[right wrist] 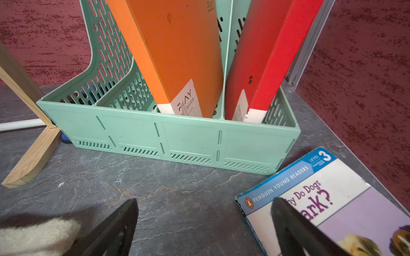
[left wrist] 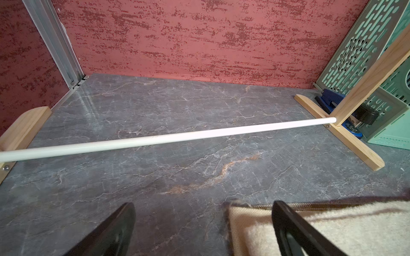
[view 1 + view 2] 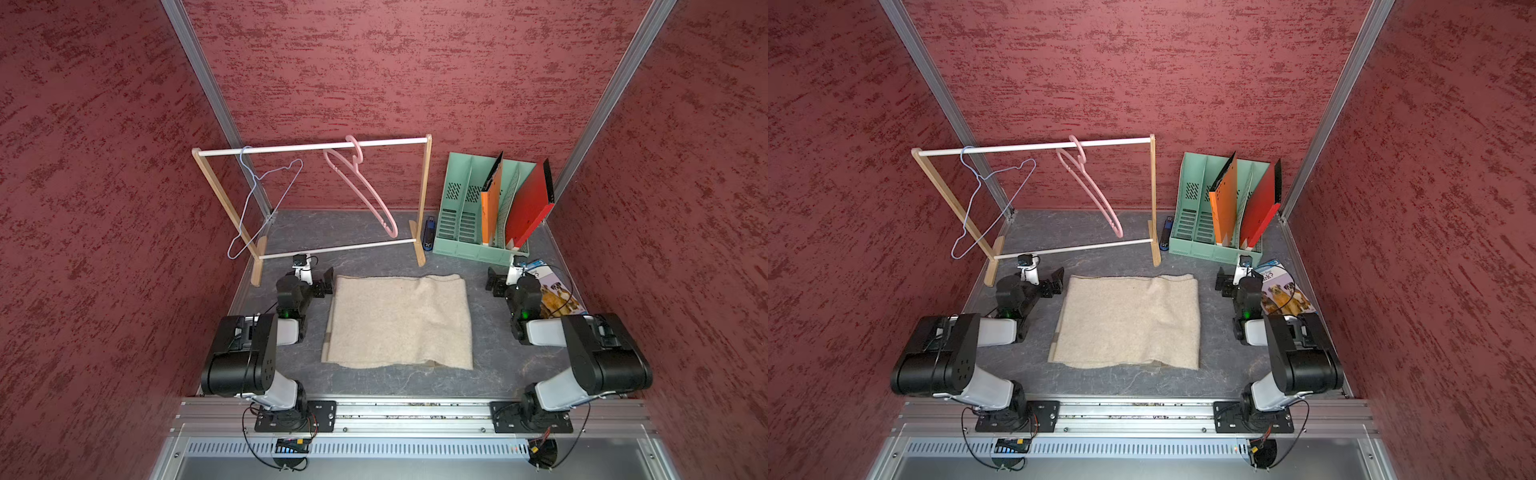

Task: Hang the scarf on the hanger
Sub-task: Pick up the hanger from the clothesline.

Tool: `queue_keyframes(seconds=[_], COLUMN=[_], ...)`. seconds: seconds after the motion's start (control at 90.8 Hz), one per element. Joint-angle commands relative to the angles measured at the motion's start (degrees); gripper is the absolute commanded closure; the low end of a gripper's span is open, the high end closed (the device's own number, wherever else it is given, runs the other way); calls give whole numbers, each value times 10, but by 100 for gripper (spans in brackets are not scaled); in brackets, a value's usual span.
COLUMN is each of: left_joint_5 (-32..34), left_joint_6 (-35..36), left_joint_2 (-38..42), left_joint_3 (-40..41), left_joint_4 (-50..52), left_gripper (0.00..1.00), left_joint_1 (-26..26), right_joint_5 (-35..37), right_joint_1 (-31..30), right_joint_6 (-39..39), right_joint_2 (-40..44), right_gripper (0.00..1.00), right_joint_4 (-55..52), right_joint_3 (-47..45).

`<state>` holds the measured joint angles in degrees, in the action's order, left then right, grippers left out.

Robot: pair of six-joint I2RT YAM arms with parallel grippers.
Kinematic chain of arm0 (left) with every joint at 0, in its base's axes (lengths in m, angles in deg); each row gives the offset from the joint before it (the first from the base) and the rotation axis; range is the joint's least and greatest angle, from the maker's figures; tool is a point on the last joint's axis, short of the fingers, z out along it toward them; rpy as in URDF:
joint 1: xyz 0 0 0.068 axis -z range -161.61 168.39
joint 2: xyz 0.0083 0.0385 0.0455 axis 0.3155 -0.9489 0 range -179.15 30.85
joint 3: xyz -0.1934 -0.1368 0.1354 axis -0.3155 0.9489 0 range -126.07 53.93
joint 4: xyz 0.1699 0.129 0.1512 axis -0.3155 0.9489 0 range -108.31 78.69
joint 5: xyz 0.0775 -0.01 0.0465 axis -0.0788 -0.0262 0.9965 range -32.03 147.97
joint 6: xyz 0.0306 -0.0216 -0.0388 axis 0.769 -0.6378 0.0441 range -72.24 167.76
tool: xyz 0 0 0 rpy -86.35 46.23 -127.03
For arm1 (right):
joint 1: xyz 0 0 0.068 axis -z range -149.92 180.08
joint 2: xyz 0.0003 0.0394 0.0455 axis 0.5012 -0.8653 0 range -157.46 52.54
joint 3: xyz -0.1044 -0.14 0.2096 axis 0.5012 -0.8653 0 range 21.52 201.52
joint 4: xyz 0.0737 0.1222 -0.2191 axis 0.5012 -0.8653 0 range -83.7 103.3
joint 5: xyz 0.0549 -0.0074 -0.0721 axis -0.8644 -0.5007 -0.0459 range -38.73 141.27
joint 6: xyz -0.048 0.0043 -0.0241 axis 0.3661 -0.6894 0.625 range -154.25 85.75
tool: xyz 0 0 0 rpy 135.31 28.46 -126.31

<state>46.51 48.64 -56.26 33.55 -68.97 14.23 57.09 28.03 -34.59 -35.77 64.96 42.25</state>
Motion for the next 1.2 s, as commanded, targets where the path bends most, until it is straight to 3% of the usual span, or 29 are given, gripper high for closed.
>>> queue_keyframes(seconds=[0.0,0.529,0.65,0.793,0.981,1.102,1.19], left_joint_5=[4,18,65,125,153,150,115], left_joint_6=[6,-1,-16,-48,-198,-295,-324], left_joint_2=[-4,-4,27,161,330,411,429], left_joint_3=[-9,-12,-7,-18,-66,-120,-185], left_joint_4=[-14,-10,6,149,405,557,643], left_gripper=[0,0,0,0,0,0,0], left_joint_1=[4,2,4,10,40,67,84], right_joint_5=[-4,-3,1,29,-32,-65,-91], right_joint_1=[-1,0,-1,0,-3,-5,-7], right_joint_6=[9,8,7,-33,-161,-200,-219], right_joint_2=[-4,-3,23,184,413,482,503], right_gripper=[2,1,1,1,2,1,1], right_joint_4=[18,21,36,-117,-372,-508,-588], right_joint_3=[10,8,-13,-19,12,58,94])
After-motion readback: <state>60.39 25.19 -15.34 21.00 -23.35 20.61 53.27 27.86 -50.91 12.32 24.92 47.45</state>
